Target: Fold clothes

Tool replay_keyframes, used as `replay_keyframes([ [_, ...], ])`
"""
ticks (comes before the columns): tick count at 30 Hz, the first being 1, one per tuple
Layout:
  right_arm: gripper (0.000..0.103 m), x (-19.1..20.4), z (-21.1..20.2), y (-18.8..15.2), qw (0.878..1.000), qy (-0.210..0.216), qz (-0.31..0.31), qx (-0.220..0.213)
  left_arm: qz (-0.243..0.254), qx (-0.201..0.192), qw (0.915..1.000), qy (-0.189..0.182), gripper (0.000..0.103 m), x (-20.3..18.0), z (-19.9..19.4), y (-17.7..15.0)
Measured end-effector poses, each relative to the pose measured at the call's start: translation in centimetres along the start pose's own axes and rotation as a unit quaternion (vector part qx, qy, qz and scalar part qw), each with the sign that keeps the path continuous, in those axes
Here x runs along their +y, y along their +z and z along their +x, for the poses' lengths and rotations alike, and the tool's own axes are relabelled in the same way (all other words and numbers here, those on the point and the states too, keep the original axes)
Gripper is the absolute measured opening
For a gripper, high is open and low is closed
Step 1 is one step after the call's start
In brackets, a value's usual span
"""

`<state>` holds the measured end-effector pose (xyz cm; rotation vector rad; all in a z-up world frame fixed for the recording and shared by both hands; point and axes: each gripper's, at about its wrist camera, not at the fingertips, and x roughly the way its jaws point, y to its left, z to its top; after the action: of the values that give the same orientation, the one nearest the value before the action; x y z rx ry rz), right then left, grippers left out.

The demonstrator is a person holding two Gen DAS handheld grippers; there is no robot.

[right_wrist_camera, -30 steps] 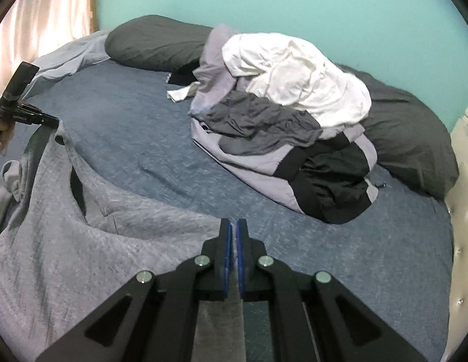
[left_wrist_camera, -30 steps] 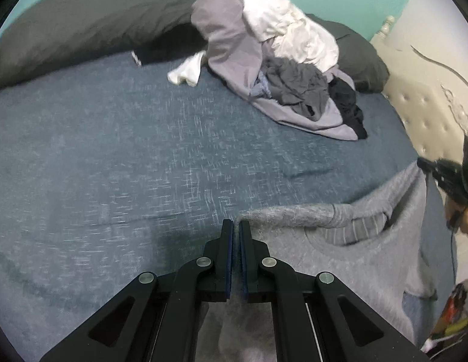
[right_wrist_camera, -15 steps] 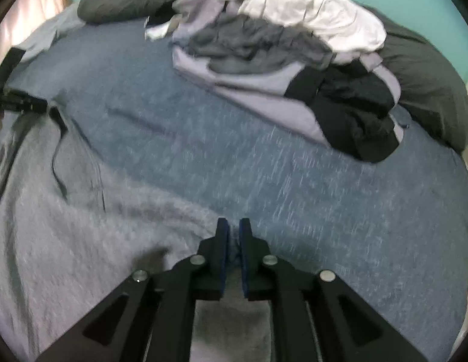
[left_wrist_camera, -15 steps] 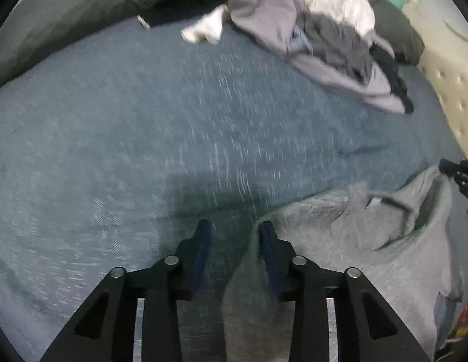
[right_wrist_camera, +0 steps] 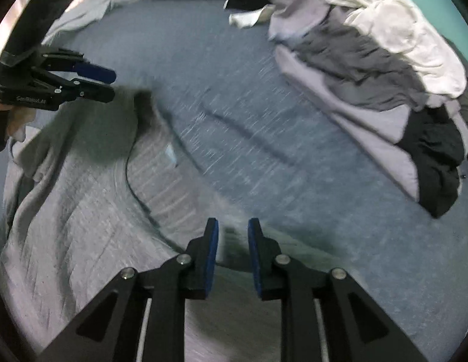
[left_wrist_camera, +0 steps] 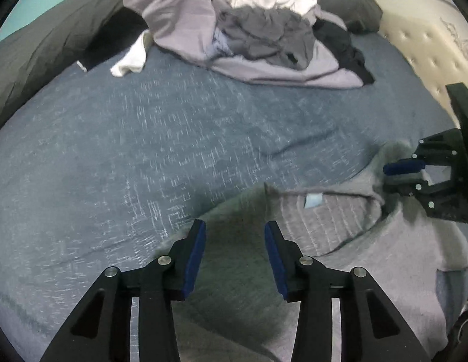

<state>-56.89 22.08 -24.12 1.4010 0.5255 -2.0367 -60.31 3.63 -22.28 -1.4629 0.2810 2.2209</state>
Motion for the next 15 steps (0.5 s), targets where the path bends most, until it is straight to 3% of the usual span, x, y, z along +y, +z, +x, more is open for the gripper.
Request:
replay_keyframes([
  [6, 0.022, 1.2, 1.5, 0.1, 1.0, 0.0, -0.002, 0.017, -0.012, -0.005, 0.9999, 0.003, 0.045, 0.8, 0.5, -0.5],
  [13, 0.022, 2.8, 3.4, -0.4, 0.996, -0.056, -0.047, 0.054, -0.02, -0.009, 0.9997, 0.007, 0.045, 1.2, 1.1, -0.7],
  [15, 0.015, 2.8, 3.3, -0.2, 0.995, -0.067, -0.047, 0.053, -0.018, -0.01, 0.9997, 0.009, 0.045, 1.2, 1.2, -0.8],
])
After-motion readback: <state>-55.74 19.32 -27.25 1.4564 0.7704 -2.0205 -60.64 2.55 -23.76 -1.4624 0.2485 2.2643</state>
